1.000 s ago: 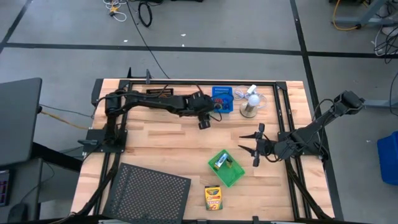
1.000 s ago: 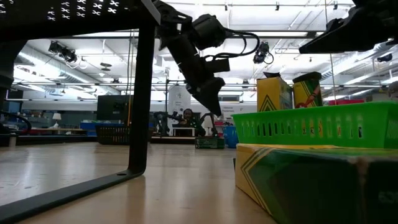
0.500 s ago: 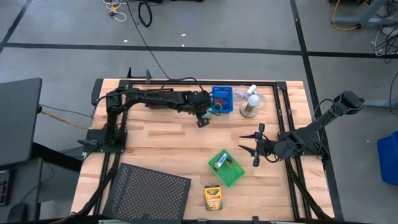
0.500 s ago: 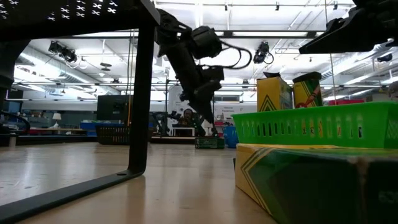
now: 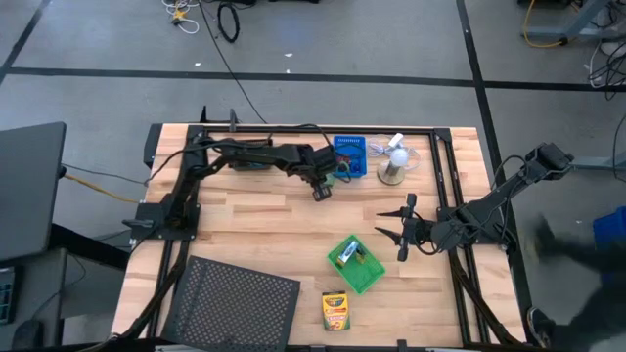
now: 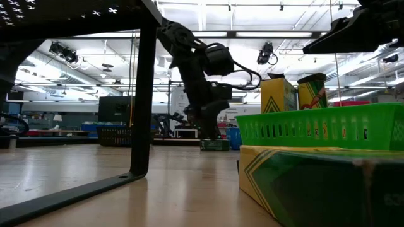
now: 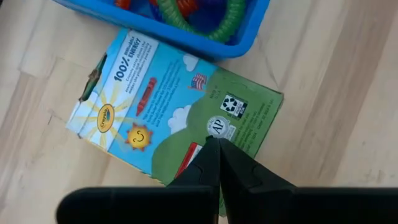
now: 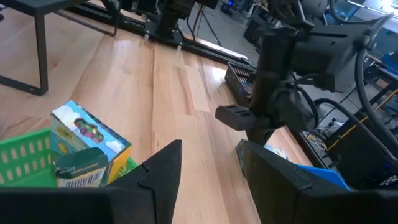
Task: Pick & Place Office Desk Supplies
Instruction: Put the top large crayon box into the green bin
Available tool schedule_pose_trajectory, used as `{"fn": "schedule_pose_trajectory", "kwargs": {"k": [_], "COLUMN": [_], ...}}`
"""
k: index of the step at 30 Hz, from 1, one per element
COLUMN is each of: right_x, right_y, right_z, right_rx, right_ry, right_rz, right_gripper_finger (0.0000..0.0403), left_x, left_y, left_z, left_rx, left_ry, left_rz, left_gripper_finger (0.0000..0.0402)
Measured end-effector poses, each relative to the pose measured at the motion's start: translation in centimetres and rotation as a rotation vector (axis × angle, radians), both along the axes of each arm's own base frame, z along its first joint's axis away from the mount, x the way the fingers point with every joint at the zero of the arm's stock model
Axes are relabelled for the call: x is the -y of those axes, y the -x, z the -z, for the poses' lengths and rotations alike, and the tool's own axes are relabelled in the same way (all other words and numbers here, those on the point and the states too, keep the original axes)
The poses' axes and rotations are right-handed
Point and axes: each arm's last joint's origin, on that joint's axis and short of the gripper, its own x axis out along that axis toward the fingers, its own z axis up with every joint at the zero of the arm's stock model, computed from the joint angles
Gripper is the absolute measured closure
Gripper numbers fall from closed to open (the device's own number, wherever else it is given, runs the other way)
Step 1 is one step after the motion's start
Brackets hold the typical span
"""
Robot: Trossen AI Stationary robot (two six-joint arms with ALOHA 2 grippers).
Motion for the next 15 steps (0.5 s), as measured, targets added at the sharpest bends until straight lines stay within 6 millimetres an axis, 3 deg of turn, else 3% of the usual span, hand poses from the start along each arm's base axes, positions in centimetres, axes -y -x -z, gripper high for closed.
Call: {"fn": "schedule_pose_trajectory", "kwargs": {"k": [7,15], "right_x": [0.0,0.0], "right_y": [0.0,0.0], "right_z": [0.0,-0.1], "right_rx": [0.000,-0.001], "right_ry": [-0.001,0.000], "right_rz": [0.000,0.000], "right_gripper_finger": [0.0222,0.0222], "left_x": [1.1,3.8], "left_y": [0.1,0.4], "left_z": [-0.5,-0.3], "left_rx": [-0.073,-0.147], "left_ry": [0.063,0.144], "left_rz": [0.048,0.119], "left_gripper_finger": [0.0400,0.0400]}}
